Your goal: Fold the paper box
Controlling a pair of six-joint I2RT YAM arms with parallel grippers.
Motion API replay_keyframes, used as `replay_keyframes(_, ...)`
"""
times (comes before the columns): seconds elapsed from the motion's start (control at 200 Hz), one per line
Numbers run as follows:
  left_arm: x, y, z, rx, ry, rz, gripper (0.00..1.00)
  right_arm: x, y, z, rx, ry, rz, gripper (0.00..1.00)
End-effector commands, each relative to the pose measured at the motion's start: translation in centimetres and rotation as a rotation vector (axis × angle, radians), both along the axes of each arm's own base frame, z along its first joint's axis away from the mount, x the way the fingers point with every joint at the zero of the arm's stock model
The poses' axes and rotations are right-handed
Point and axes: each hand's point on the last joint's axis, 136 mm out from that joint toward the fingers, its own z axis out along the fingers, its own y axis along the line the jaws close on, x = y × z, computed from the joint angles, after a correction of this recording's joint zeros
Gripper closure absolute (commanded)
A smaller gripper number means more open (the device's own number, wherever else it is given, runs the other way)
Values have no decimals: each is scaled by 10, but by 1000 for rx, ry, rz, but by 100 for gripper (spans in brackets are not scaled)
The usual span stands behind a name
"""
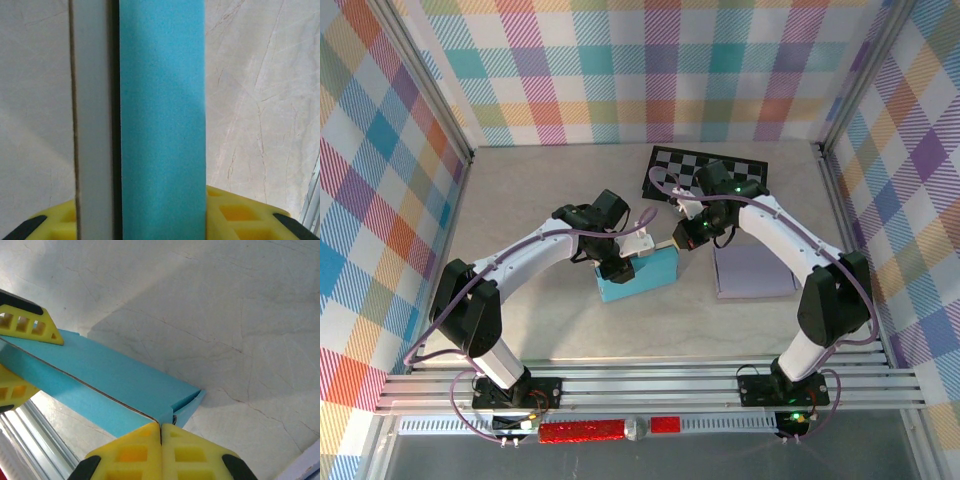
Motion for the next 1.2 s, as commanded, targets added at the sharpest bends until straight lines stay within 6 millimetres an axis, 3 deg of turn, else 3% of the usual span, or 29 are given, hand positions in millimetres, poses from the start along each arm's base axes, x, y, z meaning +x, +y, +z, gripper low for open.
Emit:
replay_keyframes(0.0,7,-1,6,-18,16,48,64,2,-5,8,-15,-28,-60,100)
replay_keyframes(0.525,25,0,5,-6,-1,140,66,-6,1,5,39,10,-246,100)
replay_keyframes(0.85,35,5,13,-44,-28,205,56,-5,-2,2,93,-130,-237,100)
replay_keyframes(1.195,39,8,18,-112,-38,313,47,-11,-2,-9,78,-154,-288,100)
